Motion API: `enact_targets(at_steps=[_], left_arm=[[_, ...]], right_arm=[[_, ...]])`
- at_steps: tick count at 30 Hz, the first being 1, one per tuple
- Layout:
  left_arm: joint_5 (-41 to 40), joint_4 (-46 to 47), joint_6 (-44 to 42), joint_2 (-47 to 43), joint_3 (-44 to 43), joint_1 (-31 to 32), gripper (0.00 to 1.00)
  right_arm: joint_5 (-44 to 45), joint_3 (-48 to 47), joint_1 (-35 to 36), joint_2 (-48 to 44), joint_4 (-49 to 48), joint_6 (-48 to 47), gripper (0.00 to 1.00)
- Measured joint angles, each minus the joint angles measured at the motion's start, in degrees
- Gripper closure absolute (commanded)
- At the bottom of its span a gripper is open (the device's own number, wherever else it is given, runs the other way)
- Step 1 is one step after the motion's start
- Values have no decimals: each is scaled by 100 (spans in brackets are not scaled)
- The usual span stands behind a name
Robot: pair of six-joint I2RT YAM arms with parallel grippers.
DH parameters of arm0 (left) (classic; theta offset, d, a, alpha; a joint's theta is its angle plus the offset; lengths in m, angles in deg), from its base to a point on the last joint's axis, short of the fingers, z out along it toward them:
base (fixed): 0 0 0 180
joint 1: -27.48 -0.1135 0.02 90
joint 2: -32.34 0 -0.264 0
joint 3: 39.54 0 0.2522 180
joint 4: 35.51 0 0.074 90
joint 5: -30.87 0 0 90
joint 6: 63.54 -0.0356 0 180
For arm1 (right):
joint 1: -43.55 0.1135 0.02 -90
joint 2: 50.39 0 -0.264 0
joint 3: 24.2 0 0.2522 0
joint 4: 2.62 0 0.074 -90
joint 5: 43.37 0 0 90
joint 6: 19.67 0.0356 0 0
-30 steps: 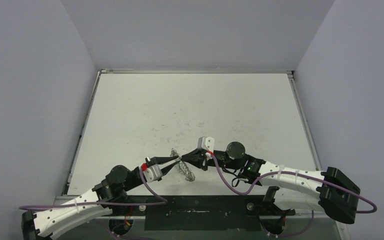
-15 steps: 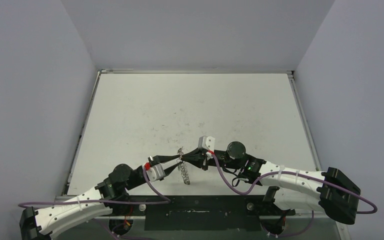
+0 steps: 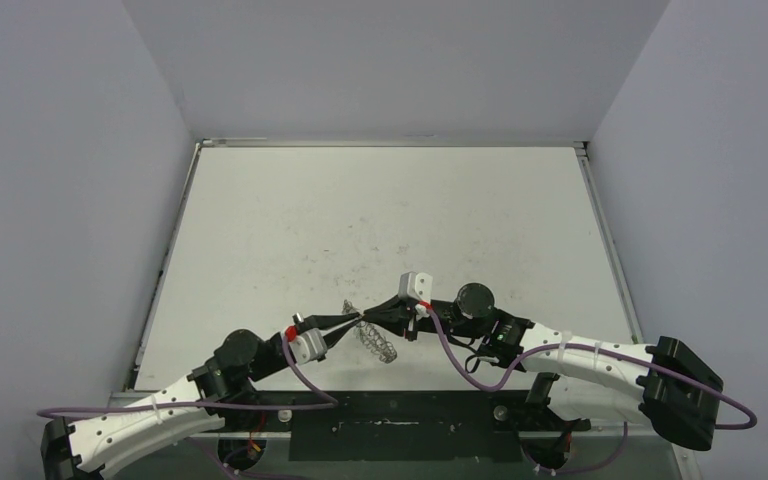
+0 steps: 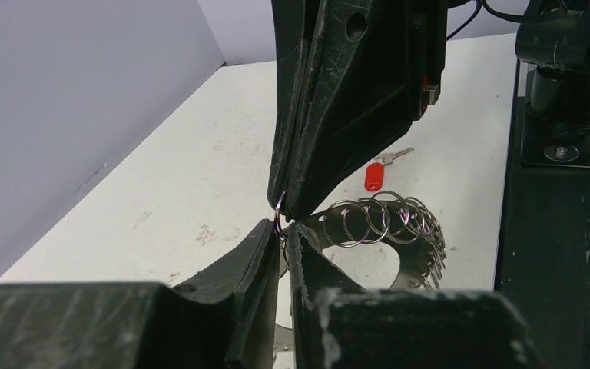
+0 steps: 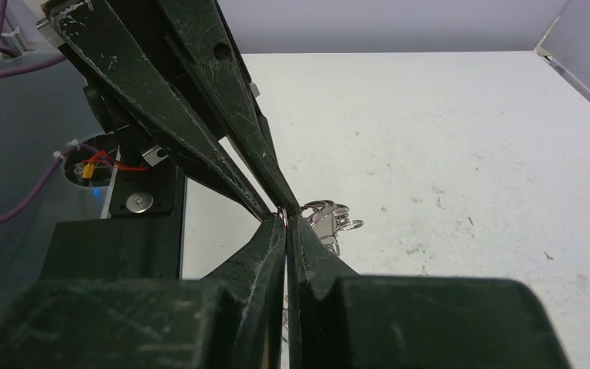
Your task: Put the keys on the keyring
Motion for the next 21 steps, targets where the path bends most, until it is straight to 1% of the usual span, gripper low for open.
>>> enact_targets(at_steps=[2, 3, 7, 10, 13, 14, 20, 21], left_arm=[[0, 11, 0, 15, 0, 0, 80], [0, 28, 11, 44, 0, 0, 78], [24, 118, 7, 219, 0, 0, 76], [44, 197, 7, 326, 0, 0, 82], [74, 278, 4, 413, 0, 0, 99], [81, 291, 0, 420, 0, 0, 100], [94, 284, 28, 374, 0, 0, 100], [94, 249, 28, 337, 0, 0, 100]], right_arm=[[-7, 0, 0, 0, 0, 0, 100], [-7, 0, 0, 0, -9, 2, 100], [-26, 0, 0, 0, -24, 22, 100], [-31, 0, 2, 0, -24, 22, 100], [-22, 0, 0, 0, -22, 15, 100], [-20, 0, -2, 0, -22, 11, 100], [-11, 0, -11, 0, -24, -101, 100], [-13, -2, -9, 0, -22, -111, 98]])
